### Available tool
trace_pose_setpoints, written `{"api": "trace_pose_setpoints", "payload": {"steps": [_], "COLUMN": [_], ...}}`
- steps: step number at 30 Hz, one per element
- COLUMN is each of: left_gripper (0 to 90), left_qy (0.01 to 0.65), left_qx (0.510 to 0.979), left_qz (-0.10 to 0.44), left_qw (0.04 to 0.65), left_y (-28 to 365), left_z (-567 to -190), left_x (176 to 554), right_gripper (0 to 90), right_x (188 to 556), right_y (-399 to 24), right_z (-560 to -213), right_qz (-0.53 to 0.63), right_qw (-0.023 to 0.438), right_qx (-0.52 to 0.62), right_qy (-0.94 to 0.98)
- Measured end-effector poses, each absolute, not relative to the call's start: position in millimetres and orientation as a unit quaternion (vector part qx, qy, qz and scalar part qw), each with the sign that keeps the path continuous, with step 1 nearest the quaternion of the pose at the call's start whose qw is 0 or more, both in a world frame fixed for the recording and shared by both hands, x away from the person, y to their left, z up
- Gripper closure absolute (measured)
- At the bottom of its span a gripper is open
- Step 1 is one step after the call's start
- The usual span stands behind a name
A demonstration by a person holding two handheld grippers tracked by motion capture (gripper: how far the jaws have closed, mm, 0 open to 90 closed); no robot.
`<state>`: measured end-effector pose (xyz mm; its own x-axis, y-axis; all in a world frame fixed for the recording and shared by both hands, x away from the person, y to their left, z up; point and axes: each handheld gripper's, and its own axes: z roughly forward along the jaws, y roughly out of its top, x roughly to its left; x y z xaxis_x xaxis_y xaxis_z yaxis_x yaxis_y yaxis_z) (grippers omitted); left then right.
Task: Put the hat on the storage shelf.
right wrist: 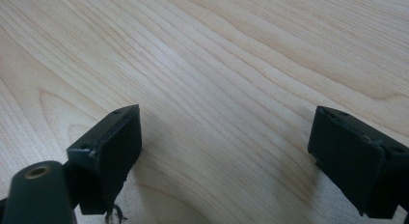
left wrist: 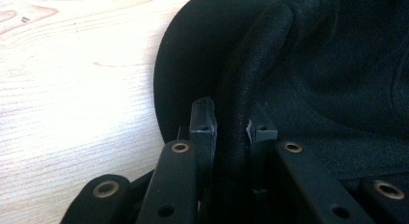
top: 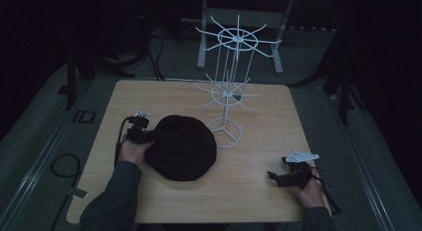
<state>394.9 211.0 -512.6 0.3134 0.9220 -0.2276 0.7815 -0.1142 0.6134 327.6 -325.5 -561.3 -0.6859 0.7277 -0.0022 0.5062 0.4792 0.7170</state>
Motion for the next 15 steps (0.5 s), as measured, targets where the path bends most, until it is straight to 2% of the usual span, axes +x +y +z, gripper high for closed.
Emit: {"api": "trace_pose_setpoints", "payload": {"steps": [15], "left_gripper": [79.2], "left_qy": [0.586], "left_qx": [0.702], "left_qz": [0.089], "left_qw": [0.394], "left_y": [231], "left_z": [-490], "left_x": [387], "right_gripper": [11.6], "right_x": [328], "right_y": [-326], "right_z": [-561], "right_qz": [0.357], "right_qw": [0.155], "right_qx": [0.365], "right_qy": [0.846]}}
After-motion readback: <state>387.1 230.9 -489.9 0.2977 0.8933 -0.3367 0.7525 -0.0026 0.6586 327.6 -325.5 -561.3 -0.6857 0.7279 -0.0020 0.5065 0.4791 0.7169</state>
